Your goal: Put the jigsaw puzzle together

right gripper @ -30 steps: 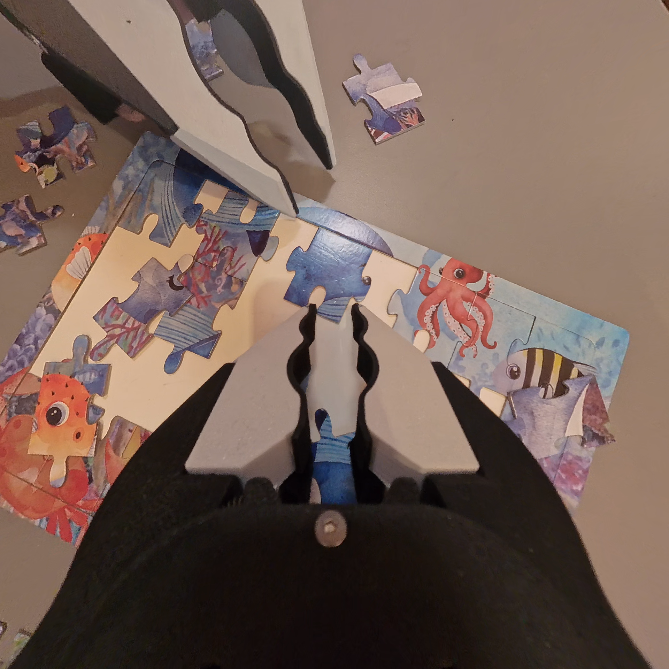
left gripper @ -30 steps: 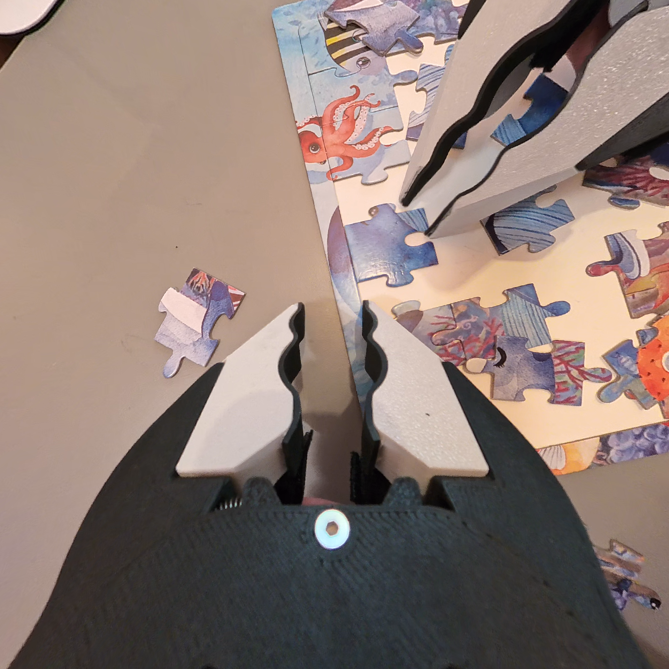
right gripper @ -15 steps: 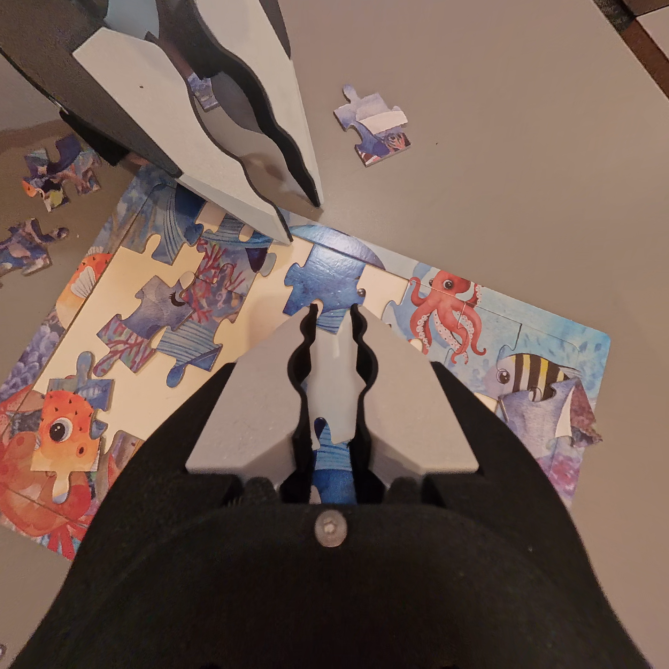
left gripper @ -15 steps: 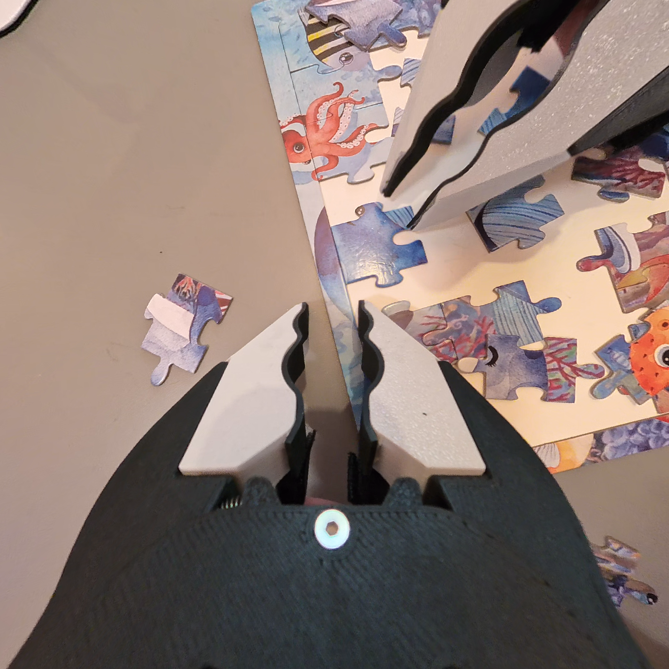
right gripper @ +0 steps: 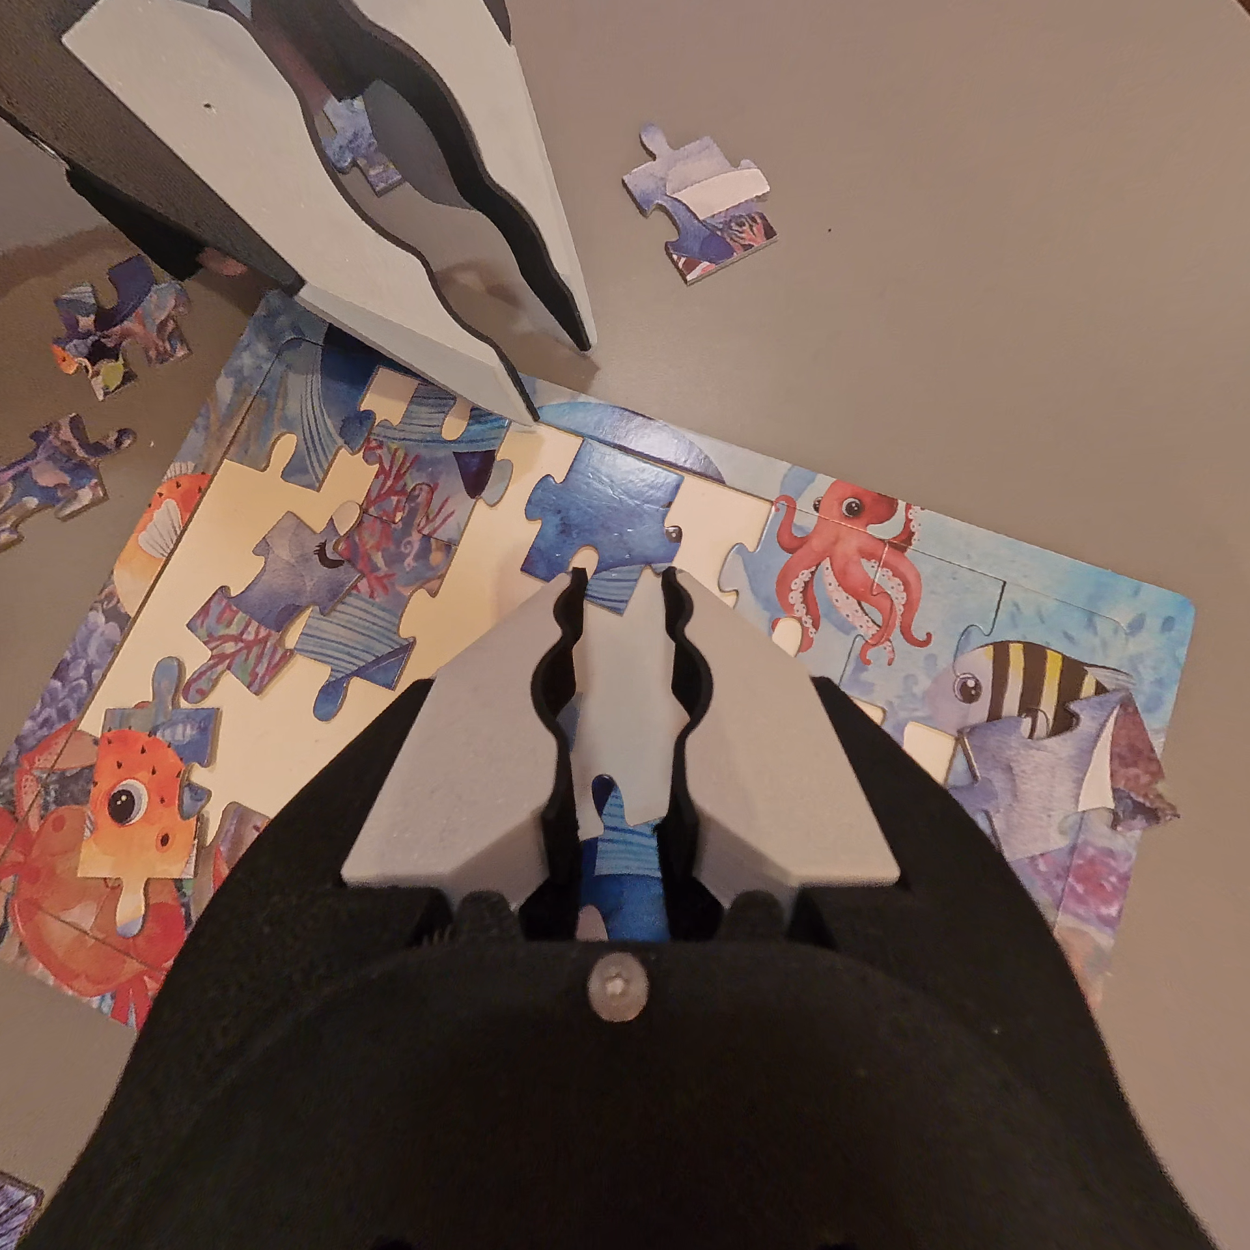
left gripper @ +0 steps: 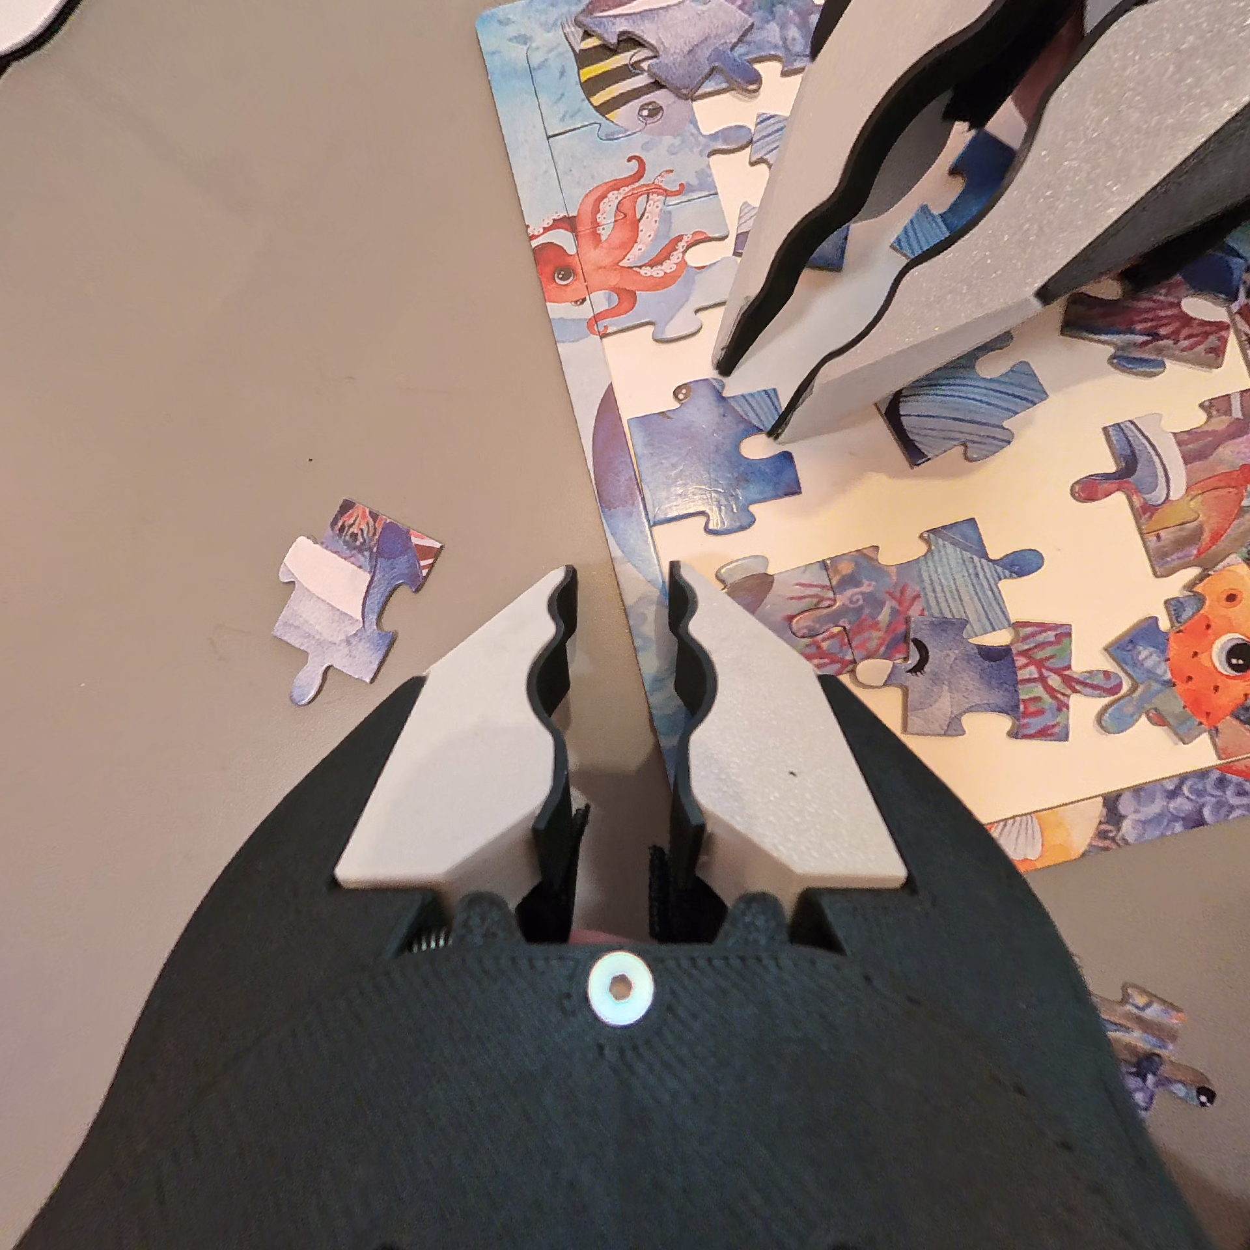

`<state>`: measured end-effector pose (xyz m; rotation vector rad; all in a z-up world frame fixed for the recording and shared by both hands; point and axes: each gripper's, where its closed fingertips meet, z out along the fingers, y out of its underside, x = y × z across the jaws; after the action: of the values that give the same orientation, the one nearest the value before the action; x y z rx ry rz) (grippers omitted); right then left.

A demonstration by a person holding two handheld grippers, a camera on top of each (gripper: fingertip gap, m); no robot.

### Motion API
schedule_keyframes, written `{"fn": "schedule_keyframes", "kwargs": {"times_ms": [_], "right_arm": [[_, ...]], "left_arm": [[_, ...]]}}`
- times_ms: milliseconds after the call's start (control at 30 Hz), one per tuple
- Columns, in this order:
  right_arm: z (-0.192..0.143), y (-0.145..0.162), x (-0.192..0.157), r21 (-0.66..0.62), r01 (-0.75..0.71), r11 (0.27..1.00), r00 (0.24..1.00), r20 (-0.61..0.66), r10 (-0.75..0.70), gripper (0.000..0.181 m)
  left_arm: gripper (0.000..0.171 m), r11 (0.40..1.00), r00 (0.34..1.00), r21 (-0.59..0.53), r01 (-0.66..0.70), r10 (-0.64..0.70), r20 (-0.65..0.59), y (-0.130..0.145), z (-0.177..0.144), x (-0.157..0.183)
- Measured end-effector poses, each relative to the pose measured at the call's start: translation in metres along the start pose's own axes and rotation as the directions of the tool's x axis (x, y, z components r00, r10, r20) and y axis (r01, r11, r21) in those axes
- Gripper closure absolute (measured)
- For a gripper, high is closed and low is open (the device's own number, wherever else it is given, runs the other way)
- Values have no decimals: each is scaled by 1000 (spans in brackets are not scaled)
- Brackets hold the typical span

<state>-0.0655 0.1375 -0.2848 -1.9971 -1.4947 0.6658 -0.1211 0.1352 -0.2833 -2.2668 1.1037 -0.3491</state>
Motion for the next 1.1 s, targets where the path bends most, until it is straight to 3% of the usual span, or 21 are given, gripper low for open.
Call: {"fn": "schedule_keyframes", "kwargs": {"times_ms": [300, 467, 533, 767, 1100], "right_arm": [[3, -1, -9, 2, 36, 999, 999, 24, -36, 168], [2, -2, -13, 1, 60, 998, 998, 36, -60, 163], [-4, -7, -10, 24, 48, 999, 998, 33, -49, 153], [-32, -11, 5, 76, -23, 997, 999, 50, 20, 147], [-65, 15, 27, -24, -44, 999, 999, 16, 45, 150]], "left_arm": [[145, 1000, 999, -11, -7, 6, -48, 1, 4, 11], [145, 1000, 999, -13, -11, 11, -43, 2, 4, 10], [145, 1000, 999, -15, -11, 10, -37, 3, 3, 9], [146, 1000, 1000, -12, -12, 12, -28, 2, 0, 7], [146, 999, 999, -15, -29, 28, -25, 2, 1, 9]]}}
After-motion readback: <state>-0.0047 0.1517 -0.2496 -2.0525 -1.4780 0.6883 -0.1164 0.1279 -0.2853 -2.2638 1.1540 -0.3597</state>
